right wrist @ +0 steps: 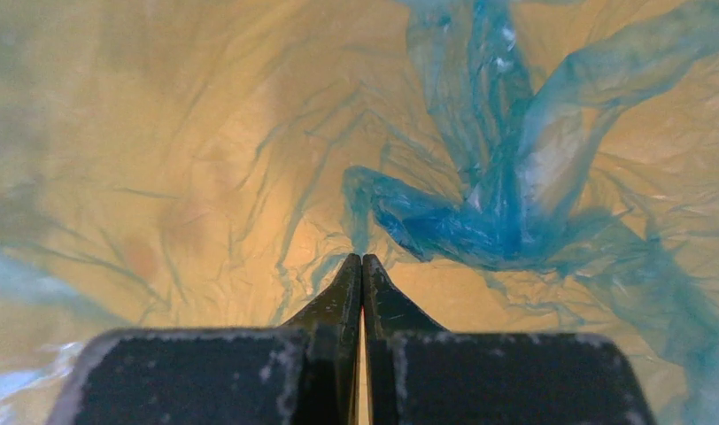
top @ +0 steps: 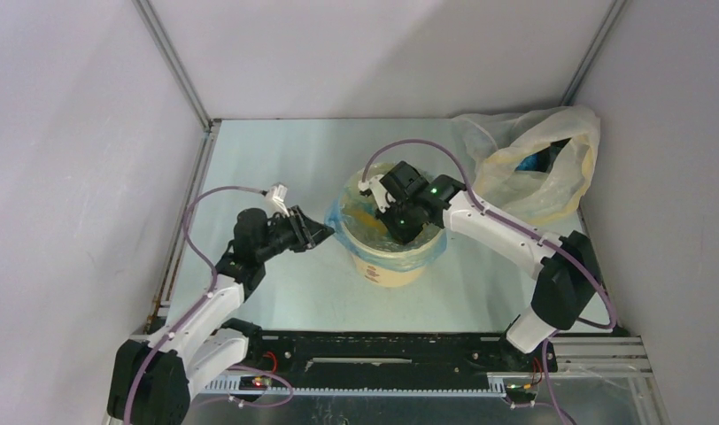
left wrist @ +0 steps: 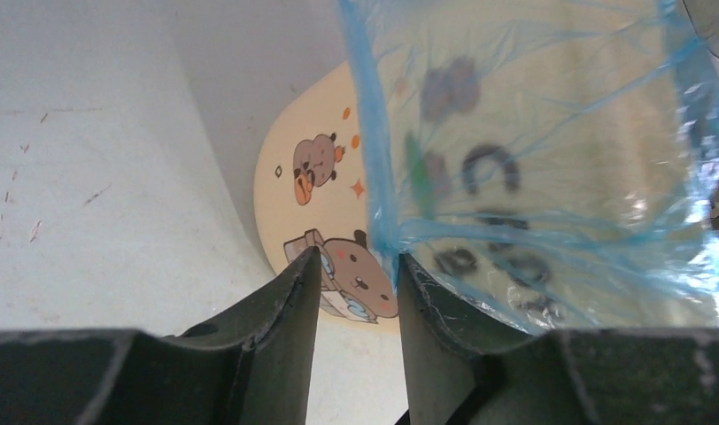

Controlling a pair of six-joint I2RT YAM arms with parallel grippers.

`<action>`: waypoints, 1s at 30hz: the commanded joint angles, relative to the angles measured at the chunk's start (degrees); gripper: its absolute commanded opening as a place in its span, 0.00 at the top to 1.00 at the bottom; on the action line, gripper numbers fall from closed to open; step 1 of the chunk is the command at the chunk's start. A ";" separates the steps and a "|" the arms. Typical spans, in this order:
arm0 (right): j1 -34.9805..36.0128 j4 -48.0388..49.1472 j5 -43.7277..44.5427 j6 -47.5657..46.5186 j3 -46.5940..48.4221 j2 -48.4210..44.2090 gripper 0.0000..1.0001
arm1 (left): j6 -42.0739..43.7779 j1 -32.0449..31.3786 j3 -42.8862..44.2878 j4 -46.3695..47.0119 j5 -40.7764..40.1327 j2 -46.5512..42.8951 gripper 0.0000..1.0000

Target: Put the trash bags into the trash bin

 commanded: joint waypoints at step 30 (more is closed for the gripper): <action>-1.18 15.25 -0.81 6.00 -12.47 11.77 1.00 | 0.35 -0.10 0.75 -2.40 2.11 -6.71 0.41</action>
